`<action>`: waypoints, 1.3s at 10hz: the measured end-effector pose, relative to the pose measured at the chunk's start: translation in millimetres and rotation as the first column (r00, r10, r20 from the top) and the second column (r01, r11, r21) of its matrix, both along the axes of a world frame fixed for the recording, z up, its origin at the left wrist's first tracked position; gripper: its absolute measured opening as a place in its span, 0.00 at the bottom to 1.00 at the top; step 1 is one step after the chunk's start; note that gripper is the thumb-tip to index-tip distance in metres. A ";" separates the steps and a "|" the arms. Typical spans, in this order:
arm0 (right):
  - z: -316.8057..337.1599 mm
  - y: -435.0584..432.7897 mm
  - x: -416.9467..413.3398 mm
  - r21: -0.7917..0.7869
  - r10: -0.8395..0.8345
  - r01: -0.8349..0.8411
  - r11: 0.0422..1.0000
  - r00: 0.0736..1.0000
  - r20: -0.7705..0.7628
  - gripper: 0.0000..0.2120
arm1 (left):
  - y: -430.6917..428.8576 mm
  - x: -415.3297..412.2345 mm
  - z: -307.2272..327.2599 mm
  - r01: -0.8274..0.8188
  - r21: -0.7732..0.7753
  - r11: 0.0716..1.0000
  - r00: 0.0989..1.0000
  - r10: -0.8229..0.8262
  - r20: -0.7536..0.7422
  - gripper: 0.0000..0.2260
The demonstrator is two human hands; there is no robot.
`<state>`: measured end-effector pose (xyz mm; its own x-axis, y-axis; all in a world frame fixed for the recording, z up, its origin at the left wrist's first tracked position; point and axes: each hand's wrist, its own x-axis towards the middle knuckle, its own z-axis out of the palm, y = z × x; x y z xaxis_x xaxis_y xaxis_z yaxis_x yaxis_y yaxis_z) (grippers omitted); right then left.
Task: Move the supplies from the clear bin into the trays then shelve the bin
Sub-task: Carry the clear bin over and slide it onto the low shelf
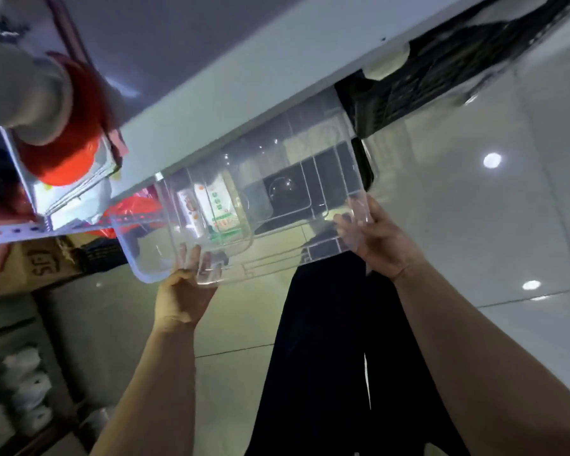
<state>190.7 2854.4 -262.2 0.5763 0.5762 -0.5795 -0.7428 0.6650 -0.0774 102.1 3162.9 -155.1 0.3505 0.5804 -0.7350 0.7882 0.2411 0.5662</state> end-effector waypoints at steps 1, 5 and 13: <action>34.7 16.1 -6.6 -0.103 0.057 -0.053 0.993 0.998 0.031 0.31 | 24.9 -15.6 6.3 -0.290 -0.186 0.939 0.952 0.302 0.042 0.22; 78.1 123.3 -11.9 -0.249 0.122 -0.095 0.964 0.988 0.096 0.29 | 134.7 -57.9 -13.9 -0.205 0.112 0.972 0.975 0.192 0.117 0.17; 26.3 227.3 -57.1 -0.751 0.048 -0.115 0.650 0.993 -0.110 0.06 | 236.5 -96.8 -72.3 -0.166 -0.441 0.882 0.968 0.232 0.099 0.02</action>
